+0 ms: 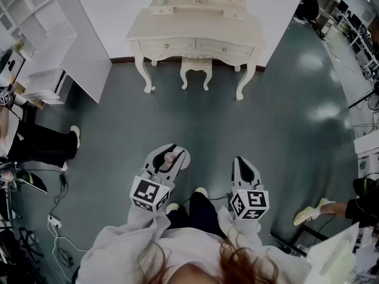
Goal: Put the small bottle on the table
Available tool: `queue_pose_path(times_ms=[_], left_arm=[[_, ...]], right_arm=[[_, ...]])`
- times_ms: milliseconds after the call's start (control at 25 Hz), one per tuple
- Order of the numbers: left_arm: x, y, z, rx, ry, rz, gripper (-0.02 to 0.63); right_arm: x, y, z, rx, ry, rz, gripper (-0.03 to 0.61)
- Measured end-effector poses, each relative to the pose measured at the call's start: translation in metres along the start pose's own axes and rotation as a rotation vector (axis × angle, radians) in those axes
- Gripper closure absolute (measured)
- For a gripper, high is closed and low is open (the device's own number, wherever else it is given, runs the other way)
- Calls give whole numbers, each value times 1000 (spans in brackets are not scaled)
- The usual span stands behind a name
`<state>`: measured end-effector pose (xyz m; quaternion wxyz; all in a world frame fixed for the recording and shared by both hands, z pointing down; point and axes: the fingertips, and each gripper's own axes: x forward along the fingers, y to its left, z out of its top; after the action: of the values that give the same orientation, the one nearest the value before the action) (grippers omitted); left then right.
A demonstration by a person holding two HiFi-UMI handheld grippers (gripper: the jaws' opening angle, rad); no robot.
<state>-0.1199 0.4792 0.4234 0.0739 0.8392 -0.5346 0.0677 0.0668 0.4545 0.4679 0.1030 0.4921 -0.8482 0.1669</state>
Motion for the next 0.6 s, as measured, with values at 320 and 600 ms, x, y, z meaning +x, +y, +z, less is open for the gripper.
queue_pose_path(times_ms=[320, 600], left_arm=[[-64, 6, -6, 32, 5, -24, 488], [-106, 7, -19, 33, -9, -54, 488]], right_arm=[[-39, 62, -13, 21, -43, -22, 543], [-72, 91, -35, 30, -37, -75, 543]])
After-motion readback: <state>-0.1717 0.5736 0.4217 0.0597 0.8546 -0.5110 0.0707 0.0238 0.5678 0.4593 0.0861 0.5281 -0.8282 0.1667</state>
